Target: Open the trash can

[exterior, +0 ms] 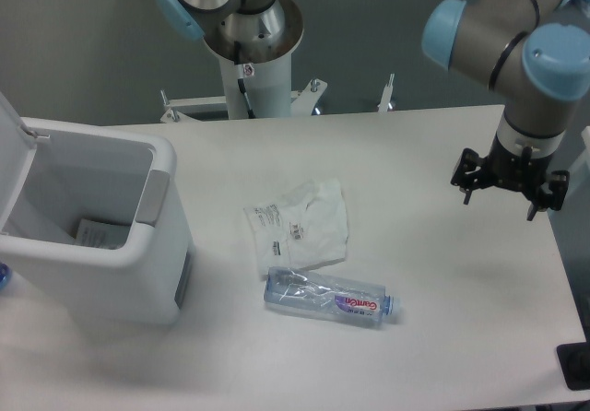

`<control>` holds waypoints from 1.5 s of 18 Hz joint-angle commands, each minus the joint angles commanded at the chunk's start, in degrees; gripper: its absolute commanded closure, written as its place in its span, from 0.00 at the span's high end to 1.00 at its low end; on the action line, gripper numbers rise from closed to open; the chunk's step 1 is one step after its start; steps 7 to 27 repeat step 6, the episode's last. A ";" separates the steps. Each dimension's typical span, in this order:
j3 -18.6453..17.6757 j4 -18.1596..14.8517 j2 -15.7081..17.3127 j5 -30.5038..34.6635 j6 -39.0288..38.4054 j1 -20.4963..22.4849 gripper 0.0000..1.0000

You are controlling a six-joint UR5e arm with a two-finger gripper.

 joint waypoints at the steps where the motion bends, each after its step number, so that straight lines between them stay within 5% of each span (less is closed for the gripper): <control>1: -0.18 0.00 0.18 -0.09 0.00 0.00 1.00; 27: -0.44 0.09 0.26 -0.18 -0.09 -0.18 1.00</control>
